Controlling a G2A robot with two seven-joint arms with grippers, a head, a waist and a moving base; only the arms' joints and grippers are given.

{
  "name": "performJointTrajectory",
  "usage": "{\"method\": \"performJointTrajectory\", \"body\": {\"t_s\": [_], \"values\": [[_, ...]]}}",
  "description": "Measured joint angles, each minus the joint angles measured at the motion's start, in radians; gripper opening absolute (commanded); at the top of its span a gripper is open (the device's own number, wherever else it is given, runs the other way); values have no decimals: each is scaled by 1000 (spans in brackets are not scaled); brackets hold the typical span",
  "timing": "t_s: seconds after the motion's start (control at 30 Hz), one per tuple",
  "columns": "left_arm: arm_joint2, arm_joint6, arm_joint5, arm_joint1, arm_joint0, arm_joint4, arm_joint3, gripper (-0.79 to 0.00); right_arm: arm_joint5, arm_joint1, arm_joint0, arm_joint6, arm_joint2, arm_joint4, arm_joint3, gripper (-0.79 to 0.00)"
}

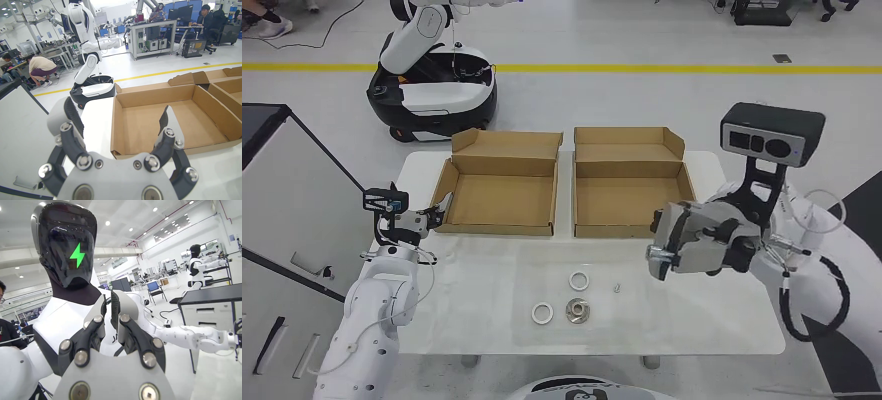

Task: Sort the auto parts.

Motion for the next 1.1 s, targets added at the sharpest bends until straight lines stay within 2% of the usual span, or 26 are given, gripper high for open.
{"method": "performJointTrajectory", "body": {"t_s": [0.3, 0.67, 1.1], "values": [[0, 0, 0, 0, 0, 0, 0, 0, -17, -23, -48, -24, 28, 49, -31, -785], [0, 0, 0, 0, 0, 0, 0, 0, -60, -53, -92, 24, 67, 155, -37, -785], [0, 0, 0, 0, 0, 0, 0, 0, 50, -70, -136, 75, 134, 19, -30, -785]]}}
